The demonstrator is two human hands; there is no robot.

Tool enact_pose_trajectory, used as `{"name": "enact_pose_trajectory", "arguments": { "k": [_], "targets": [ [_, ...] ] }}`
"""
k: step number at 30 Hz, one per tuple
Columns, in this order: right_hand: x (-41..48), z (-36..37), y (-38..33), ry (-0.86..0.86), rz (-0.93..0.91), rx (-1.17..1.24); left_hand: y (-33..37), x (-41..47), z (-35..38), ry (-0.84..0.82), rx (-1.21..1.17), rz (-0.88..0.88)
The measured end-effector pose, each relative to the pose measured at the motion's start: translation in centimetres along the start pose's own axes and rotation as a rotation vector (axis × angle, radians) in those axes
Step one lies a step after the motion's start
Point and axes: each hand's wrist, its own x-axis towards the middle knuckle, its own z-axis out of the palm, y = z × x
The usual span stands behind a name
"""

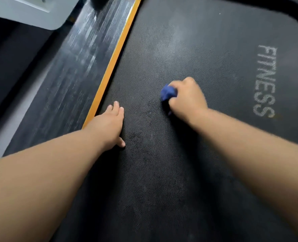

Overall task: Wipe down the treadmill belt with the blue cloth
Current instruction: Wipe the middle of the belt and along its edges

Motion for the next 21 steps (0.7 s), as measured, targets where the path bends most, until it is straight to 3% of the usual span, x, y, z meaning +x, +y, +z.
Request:
{"name": "enact_pose_trajectory", "arguments": {
  "k": [3,6,8,11,13,16,18,19,21],
  "targets": [
    [-5.4,2.4,-2.9,-0.185,-0.346,0.033,-0.2,-0.1,0.0,0.013,-0.013,0.012],
    [-3.4,2.0,-2.5,-0.209,-0.436,0.023,-0.6,-0.2,0.1,0.029,-0.025,0.027],
    [-0.3,1.8,-1.6,-0.088,-0.309,-0.007,-0.8,-0.3,0.1,0.032,-0.024,0.036],
    [3.5,0.5,-0.8,0.087,0.122,0.050,-0.7,-0.2,0.3,0.019,-0.027,0.036],
    [3.1,0.7,-2.4,0.073,0.186,0.012,-0.8,-0.3,0.3,0.017,-0.047,0.034],
    [-1.8,2.3,-4.9,-0.051,-0.114,-0.021,-0.9,-0.4,0.2,0.026,-0.077,0.043],
    [-3.9,2.5,-4.7,-0.226,-0.334,0.001,-1.1,-0.4,0.4,0.035,-0.094,0.041],
    [-3.3,1.8,-4.2,-0.290,-0.388,-0.007,-1.2,-0.4,0.4,0.038,-0.107,0.040],
    [-0.2,0.9,-2.8,-0.233,-0.352,-0.046,-1.4,-0.3,0.6,0.042,-0.124,0.046]
  ]
}}
